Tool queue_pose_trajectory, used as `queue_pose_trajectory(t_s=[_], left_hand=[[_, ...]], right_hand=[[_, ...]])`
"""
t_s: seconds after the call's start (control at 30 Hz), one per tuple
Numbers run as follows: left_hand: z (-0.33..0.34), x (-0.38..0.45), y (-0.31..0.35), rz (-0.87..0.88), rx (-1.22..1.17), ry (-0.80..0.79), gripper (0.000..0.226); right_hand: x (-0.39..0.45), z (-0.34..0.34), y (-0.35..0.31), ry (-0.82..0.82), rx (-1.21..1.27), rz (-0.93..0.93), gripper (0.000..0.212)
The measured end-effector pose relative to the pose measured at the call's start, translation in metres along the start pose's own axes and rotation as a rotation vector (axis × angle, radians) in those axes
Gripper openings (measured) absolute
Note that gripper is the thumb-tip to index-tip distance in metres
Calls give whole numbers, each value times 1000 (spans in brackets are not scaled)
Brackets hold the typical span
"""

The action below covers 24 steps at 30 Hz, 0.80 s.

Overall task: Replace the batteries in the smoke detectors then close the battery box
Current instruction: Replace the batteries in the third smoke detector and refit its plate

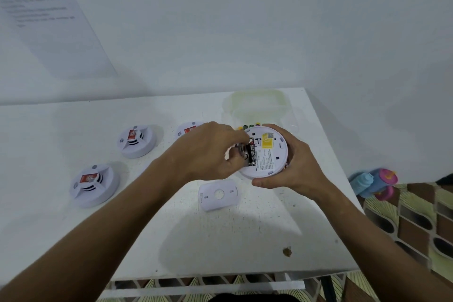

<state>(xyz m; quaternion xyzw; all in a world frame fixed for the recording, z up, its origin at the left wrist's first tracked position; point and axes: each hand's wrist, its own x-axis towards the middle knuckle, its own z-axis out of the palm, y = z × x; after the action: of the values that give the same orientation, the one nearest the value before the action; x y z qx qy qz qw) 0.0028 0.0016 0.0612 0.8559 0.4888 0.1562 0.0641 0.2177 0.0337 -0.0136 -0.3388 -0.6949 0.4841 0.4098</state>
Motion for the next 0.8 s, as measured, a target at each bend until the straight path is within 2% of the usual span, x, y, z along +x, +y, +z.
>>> queue_pose_trajectory(t_s=[0.1,0.17,0.33,0.43,0.6,0.67,0.8], left_hand=[[11,4,3,40,133,14,47],[18,8,5,5,118,18,49],[27,24,3,-66,-153,-14,54],[33,40,7,-148,-304,-19,45],[38,69,18,-248,-557,68,12],[37,84,19,-319,-676,127,13],[42,118,6,-436,-744,202,17]], right_hand=[[1,-8,2,48,-7,17,93],[2,-13,2,80,-2,24,92],[1,-38,6,113,5,22,89],[1,-52,8,104,-2,22,89],[-3,-75,19,103,-35,40,89],[-4,-85,23,115,-45,48,92],[-1,-105,30,140,-40,72,91]])
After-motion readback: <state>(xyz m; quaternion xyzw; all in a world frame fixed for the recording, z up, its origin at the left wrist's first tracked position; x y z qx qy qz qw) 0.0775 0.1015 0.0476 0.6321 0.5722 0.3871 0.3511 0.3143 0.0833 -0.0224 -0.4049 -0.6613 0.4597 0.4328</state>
